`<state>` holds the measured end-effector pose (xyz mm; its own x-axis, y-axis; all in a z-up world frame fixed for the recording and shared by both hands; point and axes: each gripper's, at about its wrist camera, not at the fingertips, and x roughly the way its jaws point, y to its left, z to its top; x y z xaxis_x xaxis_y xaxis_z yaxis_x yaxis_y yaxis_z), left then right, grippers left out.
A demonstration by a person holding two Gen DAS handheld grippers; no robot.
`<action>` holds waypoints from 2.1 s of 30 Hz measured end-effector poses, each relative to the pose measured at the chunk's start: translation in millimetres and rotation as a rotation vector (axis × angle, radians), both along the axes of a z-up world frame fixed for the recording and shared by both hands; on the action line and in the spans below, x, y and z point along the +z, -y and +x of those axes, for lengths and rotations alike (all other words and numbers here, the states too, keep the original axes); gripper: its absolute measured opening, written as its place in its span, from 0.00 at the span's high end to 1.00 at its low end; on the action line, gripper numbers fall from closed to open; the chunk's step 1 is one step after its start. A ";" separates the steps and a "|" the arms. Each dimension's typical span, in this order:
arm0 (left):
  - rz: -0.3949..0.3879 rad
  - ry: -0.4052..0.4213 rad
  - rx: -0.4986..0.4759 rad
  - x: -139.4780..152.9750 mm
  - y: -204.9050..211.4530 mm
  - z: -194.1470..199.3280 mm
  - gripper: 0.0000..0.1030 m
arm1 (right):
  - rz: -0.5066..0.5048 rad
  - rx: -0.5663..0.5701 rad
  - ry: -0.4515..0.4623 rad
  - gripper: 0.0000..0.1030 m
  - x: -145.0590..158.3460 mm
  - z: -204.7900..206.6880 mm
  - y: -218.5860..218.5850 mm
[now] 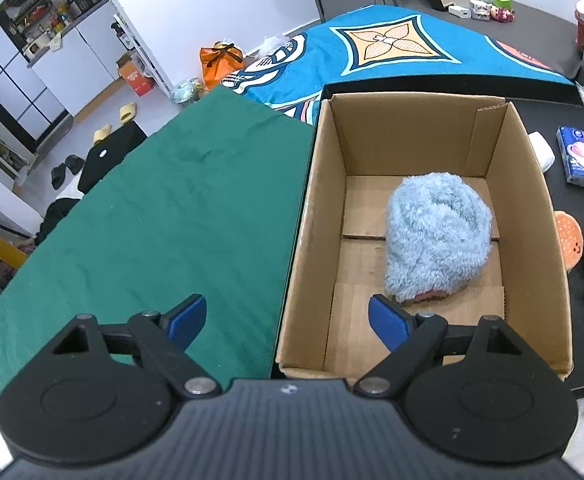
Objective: Organize soft objects
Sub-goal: 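Lift the clear bag and drop it into the cardboard box, then move the right gripper back over the tray to the denim-blue cloth plush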
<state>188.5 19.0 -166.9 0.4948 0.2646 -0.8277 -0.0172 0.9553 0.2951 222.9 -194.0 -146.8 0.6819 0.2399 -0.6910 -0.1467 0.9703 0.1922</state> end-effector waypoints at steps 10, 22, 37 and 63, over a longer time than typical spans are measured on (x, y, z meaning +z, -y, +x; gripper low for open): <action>-0.077 -0.013 0.016 -3.5 -12.2 0.3 0.38 | -0.044 0.083 0.031 0.72 16.6 9.1 -39.1; -0.179 -0.067 0.051 -14.8 -30.2 7.5 0.75 | -0.084 0.208 0.020 0.72 21.2 19.7 -95.0; -0.224 -0.063 0.048 -17.0 -37.1 6.6 0.83 | -0.099 0.285 0.022 0.43 30.6 31.4 -132.8; -0.140 -0.019 -0.004 -3.0 -21.9 -3.1 0.69 | -0.115 0.131 -0.017 0.21 18.3 -6.0 -66.9</action>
<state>185.4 40.9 -170.0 0.4798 0.1441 -0.8655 -0.0091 0.9872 0.1593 216.9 -127.1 -128.5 0.6379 0.2448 -0.7301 -0.2711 0.9588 0.0847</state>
